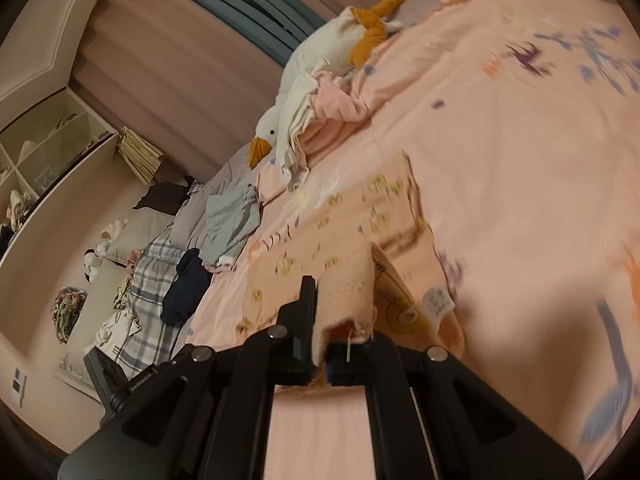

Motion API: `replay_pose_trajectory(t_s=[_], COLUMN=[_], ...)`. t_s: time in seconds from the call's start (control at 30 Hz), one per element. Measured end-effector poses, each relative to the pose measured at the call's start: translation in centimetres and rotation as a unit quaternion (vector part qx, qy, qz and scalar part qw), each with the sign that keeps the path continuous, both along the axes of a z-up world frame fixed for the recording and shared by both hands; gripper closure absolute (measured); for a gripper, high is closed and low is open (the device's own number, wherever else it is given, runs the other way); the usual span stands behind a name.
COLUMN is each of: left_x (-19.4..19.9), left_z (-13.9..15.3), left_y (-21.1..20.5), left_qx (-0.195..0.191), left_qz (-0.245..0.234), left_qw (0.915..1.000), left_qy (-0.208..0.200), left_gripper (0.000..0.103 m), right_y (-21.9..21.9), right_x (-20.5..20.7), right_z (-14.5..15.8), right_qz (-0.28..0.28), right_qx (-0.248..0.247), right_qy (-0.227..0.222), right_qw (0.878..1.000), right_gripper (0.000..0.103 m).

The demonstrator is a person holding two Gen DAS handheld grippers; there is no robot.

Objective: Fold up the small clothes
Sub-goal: 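Lay the hem down over the top's body and open both tools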

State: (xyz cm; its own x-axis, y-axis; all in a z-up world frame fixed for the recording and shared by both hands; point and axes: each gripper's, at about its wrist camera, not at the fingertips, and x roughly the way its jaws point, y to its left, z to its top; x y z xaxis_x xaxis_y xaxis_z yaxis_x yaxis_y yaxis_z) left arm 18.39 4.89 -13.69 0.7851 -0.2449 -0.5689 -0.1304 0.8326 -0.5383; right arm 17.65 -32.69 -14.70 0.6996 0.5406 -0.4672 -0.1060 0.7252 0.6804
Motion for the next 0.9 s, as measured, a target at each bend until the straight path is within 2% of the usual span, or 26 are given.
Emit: replay_pose_trajectory(t_s=[0.1,0.17,0.2,0.23,0.3,0.33,0.37,0.4,0.43,0.47,0.5,0.53,0.57,0.6,0.63,0.7,0.73,0.77,0.8,0.83,0.87,0.9], left_x=[5.1,8.9,11.0,13.6,16.6,18.0,18.9,18.9,18.4,17.9,17.6,17.0,15.9,15.2,14.1,11.6,10.9,10.5,10.2,10.2,10.2,10.2], left_z=[0.1,-0.2,-0.7,-1.9,-4.4,-6.0,-7.3,-7.2,-6.6,-5.7,-4.7,-3.4,-1.5,-0.4,0.7,1.8,1.7,1.2,0.1,-0.7,-2.0,-2.9], left_y=[0.6,1.0,1.1,1.1,0.9,1.0,1.4,2.0,2.9,3.6,4.2,4.6,5.6,6.2,6.9,7.6,7.5,7.0,5.4,4.6,2.4,0.5], left_qx=[0.018,0.009,0.004,0.015,0.046,0.063,0.062,0.051,0.033,0.028,0.038,0.059,0.093,0.109,0.125,0.14,0.143,0.145,0.149,0.156,0.183,0.208], left_qz=[-0.001,-0.008,-0.01,-0.008,-0.001,0.006,0.0,-0.001,0.006,0.013,0.018,0.024,0.042,0.058,0.077,0.096,0.093,0.068,0.008,-0.021,-0.053,-0.069], left_qw=[0.9997,0.9995,0.9994,0.9988,0.9934,0.9868,0.9825,0.985,0.9873,0.9878,0.9875,0.9873,0.9876,0.9872,0.9856,0.9827,0.9815,0.9807,0.9793,0.9758,0.9657,0.9579], left_qy=[0.014,0.029,0.032,0.047,0.105,0.149,0.176,0.165,0.155,0.153,0.152,0.146,0.119,0.102,0.084,0.074,0.088,0.112,0.137,0.152,0.177,0.185], left_gripper=[0.101,0.101,0.101,0.101,0.099,0.095,0.095,0.095,0.095,0.087,0.079,0.064,0.052,0.046,0.033,0.029,0.029,0.035,0.042,0.057,0.07,0.071], right_y=[0.8,1.4,2.0,2.4,3.2,3.3,3.6,3.7,3.7,3.2,2.5,1.8,1.3,0.6,0.2,-0.5,-0.7,-0.6,0.1,1.0,2.4,3.6], right_x=[4.4,8.2,10.5,12.7,17.6,19.0,20.7,22.3,22.8,22.9,22.6,22.0,21.5,20.4,19.8,17.6,17.5,17.1,16.7,16.3,15.9,15.6], right_z=[0.8,0.8,0.6,0.3,-2.0,-3.2,-4.9,-6.6,-6.9,-6.5,-5.5,-4.0,-2.9,-1.1,-0.2,1.6,1.7,1.5,0.8,-0.2,-1.4,-2.6], right_qz=[0.005,0.008,0.011,0.008,-0.01,-0.011,-0.009,0.006,0.015,0.017,0.009,-0.005,-0.014,-0.025,-0.03,-0.035,-0.029,-0.015,0.014,0.046,0.07,0.082], right_qx=[-0.037,-0.055,-0.071,-0.094,-0.141,-0.152,-0.169,-0.184,-0.181,-0.171,-0.167,-0.182,-0.196,-0.214,-0.221,-0.237,-0.241,-0.245,-0.249,-0.258,-0.278,-0.297], right_qy=[0.012,0.023,0.027,0.035,0.074,0.094,0.129,0.174,0.181,0.168,0.149,0.129,0.113,0.084,0.072,0.054,0.058,0.069,0.085,0.098,0.113,0.123], right_qw=[0.999,0.998,0.997,0.995,0.987,0.984,0.977,0.967,0.967,0.971,0.975,0.975,0.974,0.973,0.972,0.969,0.968,0.967,0.965,0.96,0.951,0.943], right_gripper=[0.1,0.1,0.1,0.099,0.094,0.09,0.083,0.073,0.075,0.075,0.071,0.054,0.044,0.026,0.015,0.017,0.024,0.032,0.053,0.075,0.085,0.09])
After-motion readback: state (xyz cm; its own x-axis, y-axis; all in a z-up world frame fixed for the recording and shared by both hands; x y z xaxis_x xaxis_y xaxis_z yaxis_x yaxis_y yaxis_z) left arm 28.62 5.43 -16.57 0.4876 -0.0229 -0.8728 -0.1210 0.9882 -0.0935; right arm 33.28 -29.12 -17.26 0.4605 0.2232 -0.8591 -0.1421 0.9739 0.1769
